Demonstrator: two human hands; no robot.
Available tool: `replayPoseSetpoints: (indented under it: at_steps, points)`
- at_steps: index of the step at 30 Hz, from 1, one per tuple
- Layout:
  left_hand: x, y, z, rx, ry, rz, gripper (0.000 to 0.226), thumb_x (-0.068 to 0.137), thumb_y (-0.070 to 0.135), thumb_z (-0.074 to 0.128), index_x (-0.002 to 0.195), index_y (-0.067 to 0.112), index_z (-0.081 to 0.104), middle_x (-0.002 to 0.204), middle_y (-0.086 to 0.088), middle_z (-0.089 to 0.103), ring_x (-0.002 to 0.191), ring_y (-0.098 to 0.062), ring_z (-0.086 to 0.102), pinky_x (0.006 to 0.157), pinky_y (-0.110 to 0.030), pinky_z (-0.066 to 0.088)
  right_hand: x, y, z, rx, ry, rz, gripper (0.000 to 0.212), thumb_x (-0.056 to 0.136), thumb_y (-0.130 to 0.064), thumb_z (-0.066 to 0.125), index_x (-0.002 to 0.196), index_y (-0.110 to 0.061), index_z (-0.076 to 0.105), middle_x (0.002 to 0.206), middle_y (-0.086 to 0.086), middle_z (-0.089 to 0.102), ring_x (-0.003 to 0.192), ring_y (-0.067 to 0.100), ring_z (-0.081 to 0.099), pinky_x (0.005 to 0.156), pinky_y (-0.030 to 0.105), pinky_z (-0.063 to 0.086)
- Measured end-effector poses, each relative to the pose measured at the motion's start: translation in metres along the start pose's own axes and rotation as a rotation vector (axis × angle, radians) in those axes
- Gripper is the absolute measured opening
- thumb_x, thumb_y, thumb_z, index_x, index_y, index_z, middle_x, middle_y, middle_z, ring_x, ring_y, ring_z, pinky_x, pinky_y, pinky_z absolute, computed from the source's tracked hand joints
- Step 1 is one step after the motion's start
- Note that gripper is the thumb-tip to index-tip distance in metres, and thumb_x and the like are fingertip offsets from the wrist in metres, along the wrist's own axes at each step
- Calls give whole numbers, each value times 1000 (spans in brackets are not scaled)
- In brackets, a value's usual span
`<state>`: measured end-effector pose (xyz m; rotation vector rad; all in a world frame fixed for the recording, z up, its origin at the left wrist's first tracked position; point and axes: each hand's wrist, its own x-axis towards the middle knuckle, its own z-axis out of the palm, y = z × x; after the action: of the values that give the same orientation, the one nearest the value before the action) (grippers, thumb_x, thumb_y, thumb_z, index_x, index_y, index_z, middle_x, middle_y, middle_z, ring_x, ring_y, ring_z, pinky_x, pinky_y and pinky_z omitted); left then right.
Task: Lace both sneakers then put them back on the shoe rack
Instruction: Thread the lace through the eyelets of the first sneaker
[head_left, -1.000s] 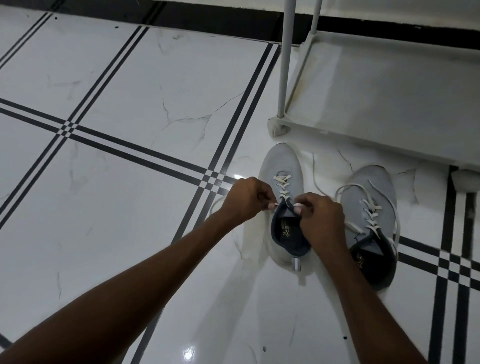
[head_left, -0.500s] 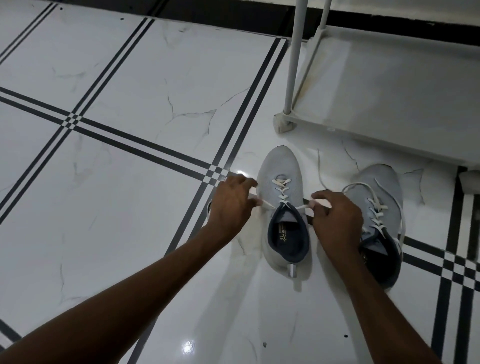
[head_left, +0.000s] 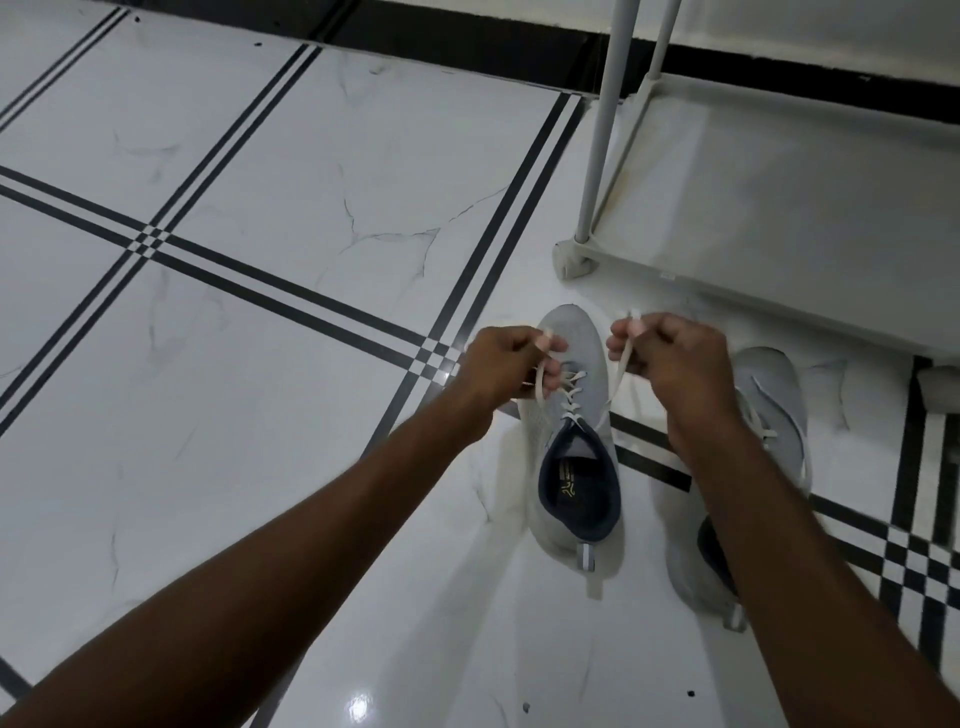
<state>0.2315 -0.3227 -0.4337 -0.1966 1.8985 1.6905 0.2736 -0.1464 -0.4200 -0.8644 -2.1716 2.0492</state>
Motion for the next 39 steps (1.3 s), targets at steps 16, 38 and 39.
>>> replayPoseSetpoints:
  at_steps: [16, 38, 39]
  points:
    - [0, 47, -13, 389, -345, 93, 37, 90, 36, 68, 88, 0, 76, 69, -8, 69, 59, -16, 62, 60, -25, 52, 23, -1, 5, -173, -491, 58, 15, 95, -13, 62, 95, -5, 75, 67, 9, 72, 55, 17, 68, 54, 28, 54]
    - [-6, -5, -1, 185, 168, 194, 11, 81, 20, 78, 72, 15, 75, 75, -1, 74, 70, -9, 64, 68, -28, 54, 25, 14, -13, 298, 41, 415, 18, 76, -17, 49, 59, -14, 44, 83, 18, 69, 34, 11, 28, 35, 13, 20]
    - [-6, -8, -4, 91, 165, 105, 10, 82, 19, 77, 72, 15, 75, 84, -9, 77, 74, -14, 67, 72, -31, 56, 24, 16, -17, 261, 140, 401, 19, 76, -18, 48, 58, -13, 44, 79, 17, 69, 31, 11, 30, 35, 13, 21]
